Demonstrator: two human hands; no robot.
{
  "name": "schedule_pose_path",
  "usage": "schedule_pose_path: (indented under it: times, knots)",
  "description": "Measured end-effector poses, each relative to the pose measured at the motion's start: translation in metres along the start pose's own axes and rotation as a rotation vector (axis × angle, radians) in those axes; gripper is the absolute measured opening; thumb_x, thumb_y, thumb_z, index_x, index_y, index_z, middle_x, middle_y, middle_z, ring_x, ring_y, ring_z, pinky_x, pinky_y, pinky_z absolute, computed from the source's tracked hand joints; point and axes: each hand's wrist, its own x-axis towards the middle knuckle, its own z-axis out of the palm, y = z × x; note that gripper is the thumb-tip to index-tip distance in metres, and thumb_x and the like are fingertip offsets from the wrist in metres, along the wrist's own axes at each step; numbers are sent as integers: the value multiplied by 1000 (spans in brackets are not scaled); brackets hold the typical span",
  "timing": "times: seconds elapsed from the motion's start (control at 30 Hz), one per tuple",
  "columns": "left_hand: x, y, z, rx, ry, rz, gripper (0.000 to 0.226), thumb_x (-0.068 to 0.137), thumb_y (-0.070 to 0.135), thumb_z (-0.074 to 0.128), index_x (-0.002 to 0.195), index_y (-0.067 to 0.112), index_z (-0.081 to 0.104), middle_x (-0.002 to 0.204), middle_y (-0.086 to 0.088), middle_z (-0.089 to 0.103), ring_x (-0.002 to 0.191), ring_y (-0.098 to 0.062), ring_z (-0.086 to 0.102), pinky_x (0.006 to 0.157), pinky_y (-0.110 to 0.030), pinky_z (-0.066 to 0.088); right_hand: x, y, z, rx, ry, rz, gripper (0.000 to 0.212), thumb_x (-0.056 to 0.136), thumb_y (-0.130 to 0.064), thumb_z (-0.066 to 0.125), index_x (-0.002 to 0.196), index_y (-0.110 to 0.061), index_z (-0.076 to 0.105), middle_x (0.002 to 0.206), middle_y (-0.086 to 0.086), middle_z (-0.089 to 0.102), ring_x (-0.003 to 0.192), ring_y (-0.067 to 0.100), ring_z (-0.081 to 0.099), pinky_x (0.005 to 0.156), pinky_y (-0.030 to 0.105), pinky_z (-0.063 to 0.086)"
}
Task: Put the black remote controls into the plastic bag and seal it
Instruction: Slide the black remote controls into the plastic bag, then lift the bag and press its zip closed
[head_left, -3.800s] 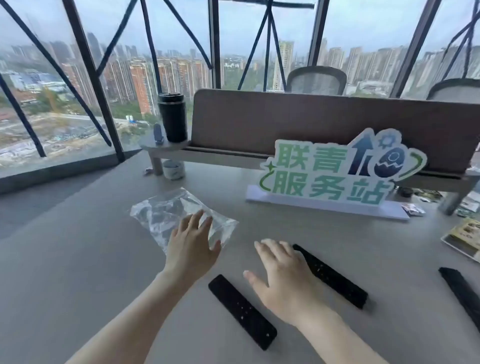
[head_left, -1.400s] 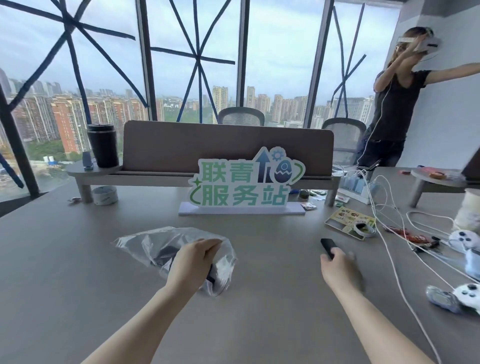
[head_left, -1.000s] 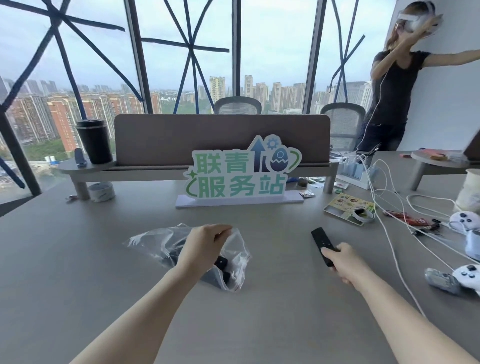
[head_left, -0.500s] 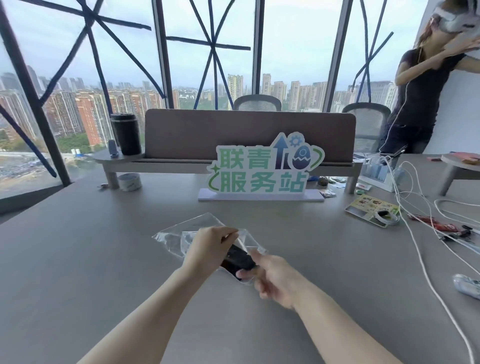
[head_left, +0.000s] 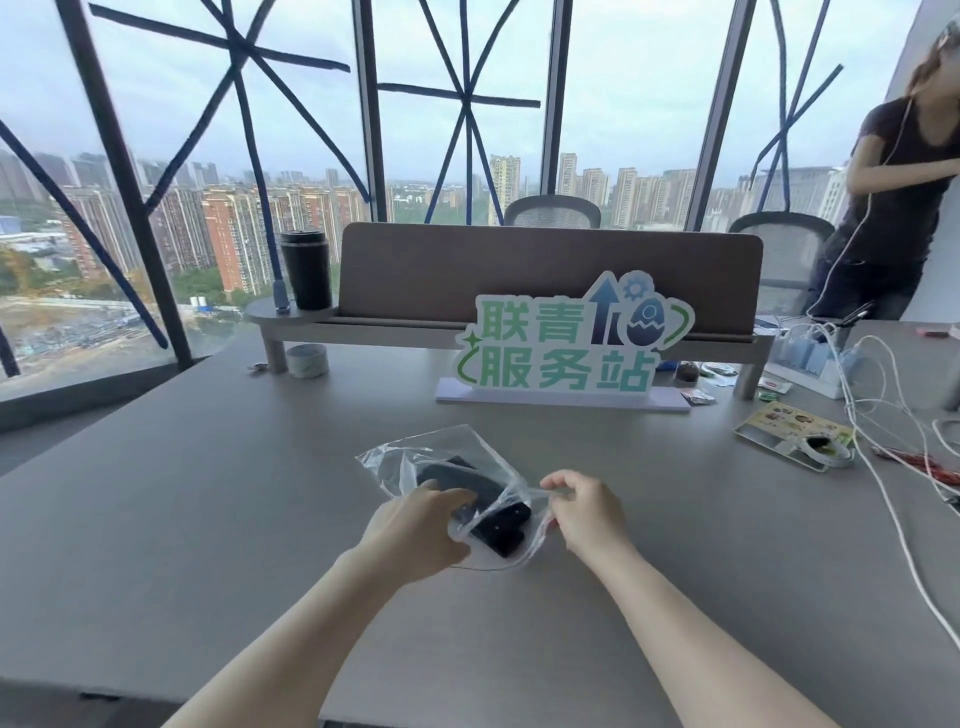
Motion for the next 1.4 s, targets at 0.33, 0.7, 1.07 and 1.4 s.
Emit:
schedule_pose_path:
  times: [0.33,0.7,1.07,1.4]
  knots:
    - [3,1,-85,-789,523,-249,19,75,-3,52,78,10,66,77,-9,66,44,-15,65,46,-28,57,-16,-73,-49,626,86,-22,26,88,2,52,90,-9,75,57,7,73,35,13,53,35,23,46]
    - [9,5,-154,-1049,452,17,19,72,2,75,85,15,74,75,7,74,69,-3,66,66,-8,50,-17,-141,-108,771,116,-137,14,90,-2,59,91,-4,73,63,7,75,38,13,61,40,23,53]
    - [4,23,-138,-1087,510,-39,5,76,13,73,78,10,75,65,4,72,52,-7,54,45,-16,43,-27,-125,-135,499,334,-224,14,87,-10,64,78,-6,74,64,10,72,38,14,58,42,24,51]
    - [3,79,-148,-987,393,132,18,78,10,69,73,25,77,66,2,70,52,-9,50,41,-22,41,-48,-168,-127,-343,146,-668,17,82,-37,73,94,-26,79,93,-10,76,95,13,62,94,39,47]
